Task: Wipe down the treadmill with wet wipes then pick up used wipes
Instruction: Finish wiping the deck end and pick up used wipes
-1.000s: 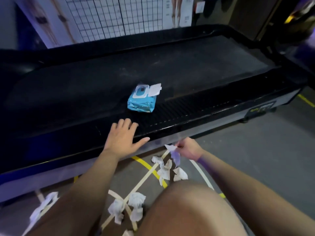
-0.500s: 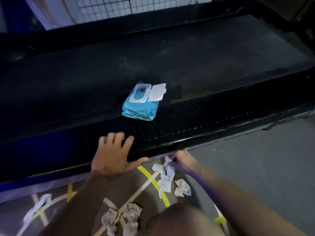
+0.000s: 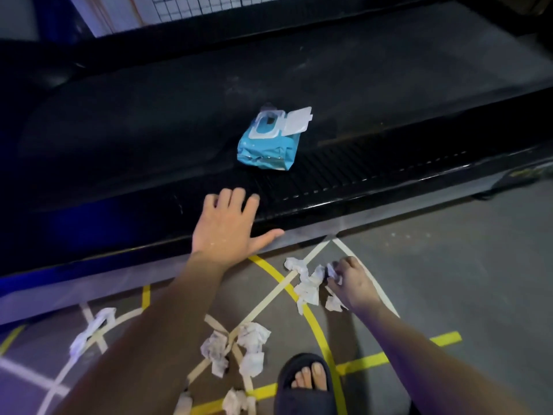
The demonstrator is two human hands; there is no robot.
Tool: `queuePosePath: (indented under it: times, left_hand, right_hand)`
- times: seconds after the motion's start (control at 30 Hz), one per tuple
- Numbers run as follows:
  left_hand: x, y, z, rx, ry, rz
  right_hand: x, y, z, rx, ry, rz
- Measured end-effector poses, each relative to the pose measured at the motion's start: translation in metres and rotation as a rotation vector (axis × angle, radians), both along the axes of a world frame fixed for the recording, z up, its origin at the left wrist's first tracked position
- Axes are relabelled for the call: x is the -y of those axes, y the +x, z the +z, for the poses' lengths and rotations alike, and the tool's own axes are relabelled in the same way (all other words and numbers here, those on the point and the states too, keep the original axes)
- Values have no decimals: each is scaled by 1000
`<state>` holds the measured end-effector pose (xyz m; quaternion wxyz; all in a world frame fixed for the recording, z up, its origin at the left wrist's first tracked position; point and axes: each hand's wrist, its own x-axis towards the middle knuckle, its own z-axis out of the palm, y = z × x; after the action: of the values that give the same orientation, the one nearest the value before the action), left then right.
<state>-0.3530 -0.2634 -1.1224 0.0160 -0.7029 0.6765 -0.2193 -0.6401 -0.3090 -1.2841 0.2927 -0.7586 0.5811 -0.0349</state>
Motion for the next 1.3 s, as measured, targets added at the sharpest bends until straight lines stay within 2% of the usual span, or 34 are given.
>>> queuePosePath:
  times: [0.13,0.23,0.27,0.37,0.43,0.63,0.7,0.83,0.9,1.0,1.07,1.13,1.2,1.27,1.3]
  left_hand:
    - [-4,-4,-6,-12,-52,13]
    - [-3,-4,-11,11,-98,25]
    - [-3,-4,-13,15,-120,20]
    - [-3,-3,-20,24,-191,1]
    - [-3,-4,-22,39,-232,-13]
    - [-3,-4,-24,53,-299,-19]
    - [-3,-4,-26,61,-323,-30]
    - [-2,-4,-26,71,-338,-42]
    - [-2,-5,-26,69,-337,-40]
    - [-3,-5,-24,37,-331,-31]
    - [-5,-7,-21,-2,-302,-22]
    - [-7,-7,-18,-48,-239,-19]
    - [-12,-5,-16,-112,-196,-59]
    - [-27,-4,-21,-202,-222,-96]
    - [-39,-5,-26,-241,-263,-87]
  right_hand:
    - [-16,-10,-15,-113,15,-79]
    - [-28,-15,-16,-269,16,-11]
    - [-32,-15,-18,-246,35,-37]
    - [-42,-4,-24,19,75,-128]
    - [-46,7,-20,123,204,-117]
    - [-24,26,-22,153,100,8]
    - [-14,34,-24,95,26,175]
    - [-9,57,-29,-264,-37,524]
    - [-11,64,-34,-342,-60,616]
    - [-17,62,-46,-136,-17,528]
    - [-27,63,-42,105,46,319]
    - [-41,69,-31,203,164,210]
    - [-58,78,-16,195,164,274]
    - [-77,84,-12,104,44,491]
    - [-87,91,-14,83,103,613]
